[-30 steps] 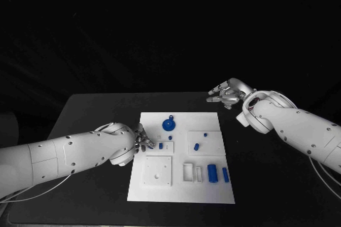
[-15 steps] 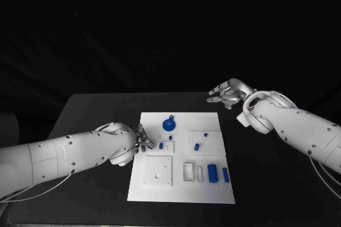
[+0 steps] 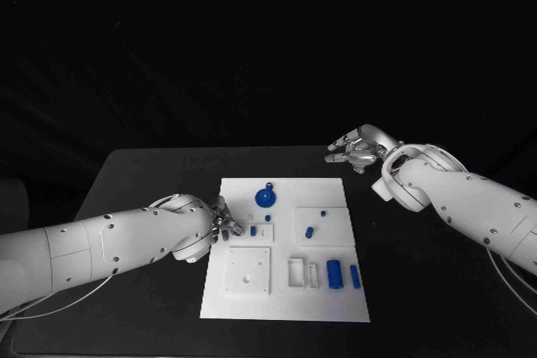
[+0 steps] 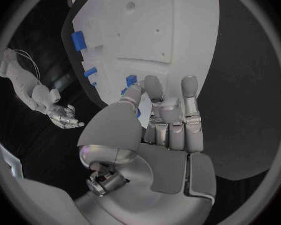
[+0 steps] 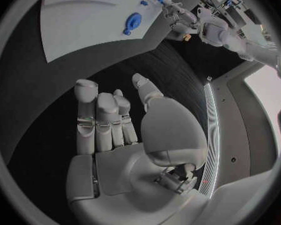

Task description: Assemble the parts on the task board

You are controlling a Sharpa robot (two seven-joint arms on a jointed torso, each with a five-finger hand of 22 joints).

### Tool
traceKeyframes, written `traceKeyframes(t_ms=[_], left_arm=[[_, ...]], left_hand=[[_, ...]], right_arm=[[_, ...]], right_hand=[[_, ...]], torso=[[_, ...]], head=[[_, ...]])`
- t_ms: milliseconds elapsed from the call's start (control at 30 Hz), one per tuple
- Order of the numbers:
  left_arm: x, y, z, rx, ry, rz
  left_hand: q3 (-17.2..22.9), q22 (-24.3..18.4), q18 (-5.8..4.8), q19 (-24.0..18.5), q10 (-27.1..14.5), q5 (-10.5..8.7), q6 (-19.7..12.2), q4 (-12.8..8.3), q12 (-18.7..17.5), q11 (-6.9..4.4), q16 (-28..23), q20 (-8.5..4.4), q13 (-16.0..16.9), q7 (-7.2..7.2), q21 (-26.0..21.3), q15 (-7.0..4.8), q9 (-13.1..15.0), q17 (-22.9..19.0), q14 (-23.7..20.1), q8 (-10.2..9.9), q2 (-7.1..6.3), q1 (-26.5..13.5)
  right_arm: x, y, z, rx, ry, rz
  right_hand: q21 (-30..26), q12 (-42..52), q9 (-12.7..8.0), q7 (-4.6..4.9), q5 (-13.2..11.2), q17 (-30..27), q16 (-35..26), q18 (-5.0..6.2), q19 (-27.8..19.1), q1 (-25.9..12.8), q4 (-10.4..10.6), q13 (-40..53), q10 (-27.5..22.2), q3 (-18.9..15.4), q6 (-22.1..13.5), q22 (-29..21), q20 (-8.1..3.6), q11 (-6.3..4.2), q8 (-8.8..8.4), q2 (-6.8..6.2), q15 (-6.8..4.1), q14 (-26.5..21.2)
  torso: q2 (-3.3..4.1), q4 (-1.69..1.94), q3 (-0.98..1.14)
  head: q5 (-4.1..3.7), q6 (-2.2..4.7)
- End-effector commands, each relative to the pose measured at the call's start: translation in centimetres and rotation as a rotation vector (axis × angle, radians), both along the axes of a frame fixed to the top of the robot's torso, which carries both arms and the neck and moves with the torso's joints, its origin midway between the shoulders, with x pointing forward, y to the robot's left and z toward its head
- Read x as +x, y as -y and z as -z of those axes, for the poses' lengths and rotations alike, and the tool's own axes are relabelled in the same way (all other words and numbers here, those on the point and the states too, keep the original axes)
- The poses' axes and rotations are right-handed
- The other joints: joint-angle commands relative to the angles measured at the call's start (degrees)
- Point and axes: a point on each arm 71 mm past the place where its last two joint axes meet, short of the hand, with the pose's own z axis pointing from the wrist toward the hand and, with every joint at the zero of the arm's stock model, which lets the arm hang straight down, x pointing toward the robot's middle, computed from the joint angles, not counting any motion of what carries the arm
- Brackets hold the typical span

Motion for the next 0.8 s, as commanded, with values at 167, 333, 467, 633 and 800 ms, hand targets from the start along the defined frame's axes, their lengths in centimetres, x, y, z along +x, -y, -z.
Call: traceKeyframes(t_ms=[167, 333, 467, 633, 800], left_arm=[[-0.13, 0.27, 0.42, 0.011, -0.027, 0.020], [-0.10, 0.40, 0.47, 0.014, -0.034, 0.028], [-0.10, 0.49, 0.49, 0.015, -0.038, 0.034], [-0.10, 0.62, 0.51, 0.014, -0.040, 0.039], [-0.07, 0.73, 0.52, 0.012, -0.041, 0.043]], left_hand=[[0.1, 1.1, -0.06, 0.0, 2.7, -0.48, 6.2, 0.6, 0.2, -0.52, -0.1, 0.28, 0.0, -5.97, 0.3, 0.03, 7.1, 0.1, 0.3, 0.4, 0.24, 0.5], [-0.1, 1.1, 0.02, 0.1, 2.7, -0.74, 6.6, 1.6, 0.7, -0.61, 0.5, 0.38, 0.0, -6.19, 0.4, 0.03, 7.6, 1.0, 0.6, 1.0, 0.52, 0.3], [-0.2, 1.1, 0.04, 0.1, 2.7, -0.76, 6.6, 1.7, 0.8, -0.60, 0.6, 0.41, 0.0, -6.20, 0.4, 0.03, 7.8, 1.1, 0.6, 1.1, 0.31, 0.4], [-0.5, 1.1, 0.12, 0.1, 2.7, -1.04, 6.8, 2.2, 1.0, -0.63, 0.7, 0.49, -0.1, -6.32, 0.6, 0.04, 8.1, 1.3, 0.7, 1.4, 0.03, 0.4], [-1.2, 1.1, 0.17, 0.0, 2.7, -1.42, 6.7, 3.1, 1.0, -0.64, 0.5, 0.56, -0.4, -6.35, 0.7, 0.05, 8.4, 1.0, 0.6, 1.4, -0.59, 0.7]], right_arm=[[-0.03, -0.10, 0.08, -0.002, -0.008, -0.010], [-0.04, -0.10, 0.08, -0.002, -0.007, -0.011], [-0.04, -0.10, 0.08, -0.002, -0.007, -0.011], [-0.04, -0.08, 0.08, -0.003, -0.007, -0.011], [-0.05, -0.07, 0.07, -0.003, -0.007, -0.012]], right_hand=[[-0.3, -0.2, -0.1, -0.05, 0.3, -0.1, -0.2, 1.00, 2.7, 0.0, 0.0, -0.1, -0.1, -0.2, -0.5, 3.7, 0.42, 0.17, 0.22, 0.26, 0.11, 0.1], [-0.3, -0.2, -0.1, -0.06, 0.1, -0.1, -0.2, 0.99, 2.7, 0.1, -0.1, -0.1, -0.1, -0.1, -0.4, 3.7, 0.41, 0.16, 0.23, 0.47, 0.09, 0.1], [-0.3, -0.2, -0.1, -0.06, 0.1, -0.1, -0.2, 0.99, 2.7, 0.1, -0.1, -0.1, -0.1, -0.1, -0.4, 3.7, 0.41, 0.16, 0.23, 0.47, 0.09, 0.1], [-0.3, -0.2, -0.1, -0.06, 0.1, -0.1, -0.2, 0.99, 2.7, 0.0, -0.1, -0.1, -0.1, -0.2, -0.4, 3.7, 0.41, 0.16, 0.23, 0.46, 0.10, 0.1], [-0.3, -0.2, -0.1, -0.08, 0.2, 0.0, -0.2, 0.99, 2.7, 0.2, -0.2, -0.1, -0.1, -0.1, -0.4, 3.7, 0.41, 0.14, 0.23, 0.48, 0.09, 0.1]], torso=[[0.01, 0.01, 0.01], [-0.01, 0.02, 0.01], [-0.01, 0.02, 0.02], [-0.01, 0.01, 0.01], [0.00, 0.00, 0.03]], head=[[-0.09, -0.10], [-0.20, -0.17], [-0.26, -0.09], [-0.32, -0.17], [-0.40, -0.33]])
